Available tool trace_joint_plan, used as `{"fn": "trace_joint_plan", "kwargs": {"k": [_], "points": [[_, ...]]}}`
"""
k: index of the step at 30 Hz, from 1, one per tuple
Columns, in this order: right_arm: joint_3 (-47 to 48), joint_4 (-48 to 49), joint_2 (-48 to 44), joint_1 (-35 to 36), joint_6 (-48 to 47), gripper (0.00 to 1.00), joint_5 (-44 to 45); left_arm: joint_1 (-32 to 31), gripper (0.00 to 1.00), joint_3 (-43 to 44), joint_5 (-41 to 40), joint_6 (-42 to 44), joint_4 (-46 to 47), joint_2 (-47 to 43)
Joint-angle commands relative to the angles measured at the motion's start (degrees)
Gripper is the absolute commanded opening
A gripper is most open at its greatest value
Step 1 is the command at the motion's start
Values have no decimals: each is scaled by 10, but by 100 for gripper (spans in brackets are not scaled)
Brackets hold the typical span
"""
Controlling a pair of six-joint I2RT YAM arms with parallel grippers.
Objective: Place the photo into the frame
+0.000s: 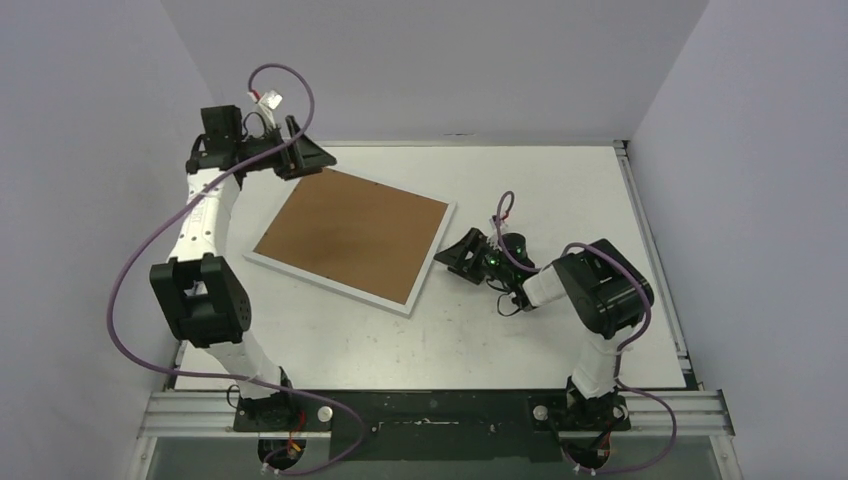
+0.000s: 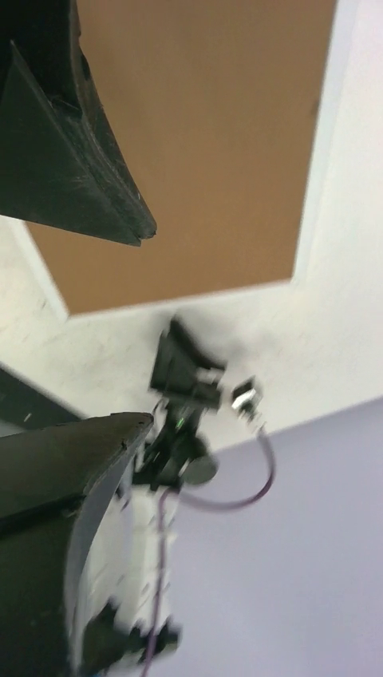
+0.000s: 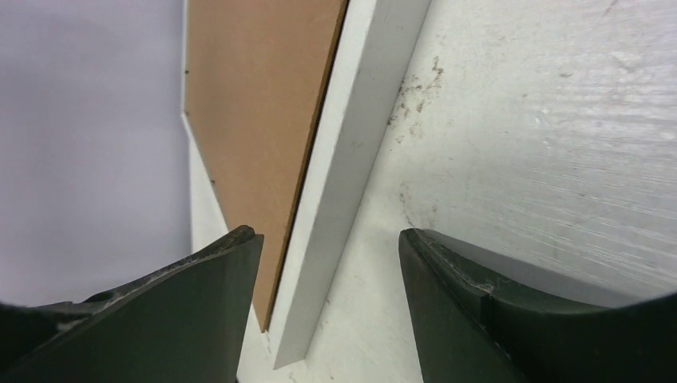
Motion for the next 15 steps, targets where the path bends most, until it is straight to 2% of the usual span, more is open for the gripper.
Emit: {"fn": "trace_joint_plan", "kwargs": {"k": [1,4,9,15], "points": [[24,-149,-59,4,-88,65,49,62,77,129,-166,246,-186,82],[70,-229,-83,28,-134,65,96,86,77,167,-272,314,-210,144],[110,-281,-86,48,-147,67,128,108,72,155,-364,372,-180,207],[118,-278,-79,59,-122,70,135,114,73,146,-380,389,-160,249]]}}
